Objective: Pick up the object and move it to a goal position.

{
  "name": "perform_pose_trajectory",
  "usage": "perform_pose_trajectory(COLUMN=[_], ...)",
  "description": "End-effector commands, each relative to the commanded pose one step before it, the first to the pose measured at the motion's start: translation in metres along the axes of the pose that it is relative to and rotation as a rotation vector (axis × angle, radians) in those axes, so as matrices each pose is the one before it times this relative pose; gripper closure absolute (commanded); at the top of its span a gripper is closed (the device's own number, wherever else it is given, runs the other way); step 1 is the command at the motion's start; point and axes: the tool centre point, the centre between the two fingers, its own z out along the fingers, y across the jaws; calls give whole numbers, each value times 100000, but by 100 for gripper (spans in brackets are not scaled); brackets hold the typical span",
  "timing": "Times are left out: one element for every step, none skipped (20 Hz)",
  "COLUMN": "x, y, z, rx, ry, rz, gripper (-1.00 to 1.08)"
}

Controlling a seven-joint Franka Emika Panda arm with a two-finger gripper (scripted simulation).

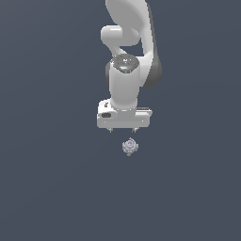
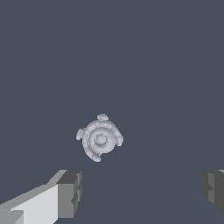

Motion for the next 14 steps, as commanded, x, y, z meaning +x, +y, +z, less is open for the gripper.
perform_pose_trajectory(x=[0,-15,-45,-74,-103,-133,-152,-127,-98,-68,-37,-4,25,25], y=[1,-76,-200,-338,-470,-601,-678,-563,-427,-289,-155,0,98,86], z=[0,22,59,100,139,178,198,163,120,76,37,-8,-25,2], rx=[0,57,156,264,368,471,532,443,337,231,129,7,-84,-64], ry=[0,-43,-118,-201,-281,-360,-408,-341,-258,-174,-93,1,61,35], rz=[0,-118,-309,-521,-718,-904,-991,-789,-558,-335,-133,69,91,-65], gripper=[-92,-92,-92,-92,-92,-92,-92,-92,-92,-92,-92,-92,-92,-92])
